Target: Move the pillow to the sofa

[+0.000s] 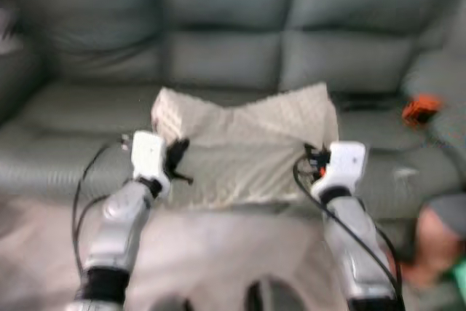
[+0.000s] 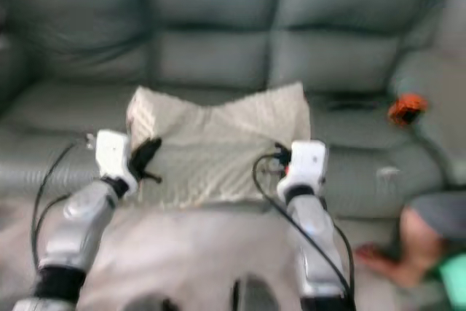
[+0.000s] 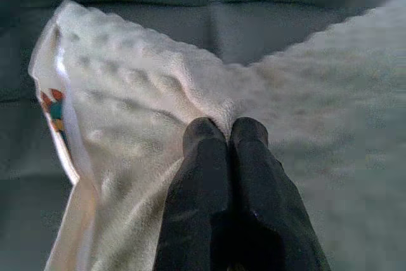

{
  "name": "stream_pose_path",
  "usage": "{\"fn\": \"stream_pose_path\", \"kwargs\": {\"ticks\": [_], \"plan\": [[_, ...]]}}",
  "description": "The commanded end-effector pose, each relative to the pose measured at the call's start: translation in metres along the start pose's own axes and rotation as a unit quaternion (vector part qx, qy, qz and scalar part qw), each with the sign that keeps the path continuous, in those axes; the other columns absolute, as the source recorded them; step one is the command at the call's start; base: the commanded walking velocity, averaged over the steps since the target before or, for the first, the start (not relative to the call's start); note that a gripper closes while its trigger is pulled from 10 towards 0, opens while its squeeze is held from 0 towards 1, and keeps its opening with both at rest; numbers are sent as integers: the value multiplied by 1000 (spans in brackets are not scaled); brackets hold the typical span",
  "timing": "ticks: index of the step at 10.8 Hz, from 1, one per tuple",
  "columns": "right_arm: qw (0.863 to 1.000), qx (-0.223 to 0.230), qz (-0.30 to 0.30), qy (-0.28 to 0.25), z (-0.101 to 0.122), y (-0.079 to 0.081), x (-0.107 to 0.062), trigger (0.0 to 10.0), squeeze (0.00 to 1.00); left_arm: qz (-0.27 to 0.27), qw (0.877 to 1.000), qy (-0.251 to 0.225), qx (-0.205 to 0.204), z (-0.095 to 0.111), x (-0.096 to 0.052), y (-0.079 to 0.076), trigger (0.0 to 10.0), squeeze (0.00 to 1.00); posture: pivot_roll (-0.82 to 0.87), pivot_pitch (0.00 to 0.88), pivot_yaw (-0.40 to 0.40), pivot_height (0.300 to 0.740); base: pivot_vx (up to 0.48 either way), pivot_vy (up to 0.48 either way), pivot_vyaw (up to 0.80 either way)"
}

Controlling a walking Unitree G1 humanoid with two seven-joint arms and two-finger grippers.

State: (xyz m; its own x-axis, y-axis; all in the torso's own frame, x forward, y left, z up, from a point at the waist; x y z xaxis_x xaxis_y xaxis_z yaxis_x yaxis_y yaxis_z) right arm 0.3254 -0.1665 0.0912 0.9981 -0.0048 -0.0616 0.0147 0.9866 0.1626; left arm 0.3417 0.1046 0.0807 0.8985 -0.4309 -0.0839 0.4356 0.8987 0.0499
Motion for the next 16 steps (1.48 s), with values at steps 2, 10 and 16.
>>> {"fn": "stream_pose_path", "kwargs": {"ticks": [2,10,16], "plan": [[1000,0,12,-16,7,11,2,10000,0,3,1000,-8,13,6,-1,8,10000,0,-122,89,-26,740,463,0,0],[1000,-2,18,-8,2,14,3,10000,0,-5,1000,9,3,0,1,1,10000,0,-121,99,-24,740,255,327,0],[1000,-7,20,2,-3,16,0,10000,0,-1,1000,7,28,-2,-2,-3,10000,0,-117,120,-33,740,0,74,0]]}}
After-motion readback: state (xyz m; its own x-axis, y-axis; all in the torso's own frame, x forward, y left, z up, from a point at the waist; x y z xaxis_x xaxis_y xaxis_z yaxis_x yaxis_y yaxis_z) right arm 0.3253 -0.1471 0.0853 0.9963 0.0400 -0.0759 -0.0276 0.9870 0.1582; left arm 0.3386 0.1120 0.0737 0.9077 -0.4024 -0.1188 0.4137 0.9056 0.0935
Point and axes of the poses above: a point about 5 cm out from each wrist's last joint towards the gripper, its own x axis pointing out of the wrist towards the gripper, its own z axis along the axis of the wrist's last joint, y = z × x, the point moved 6 cm from there along x, pointing out of the wrist towards the gripper, and after that the axes turned 8 degrees about x, right-handed, at the moved point
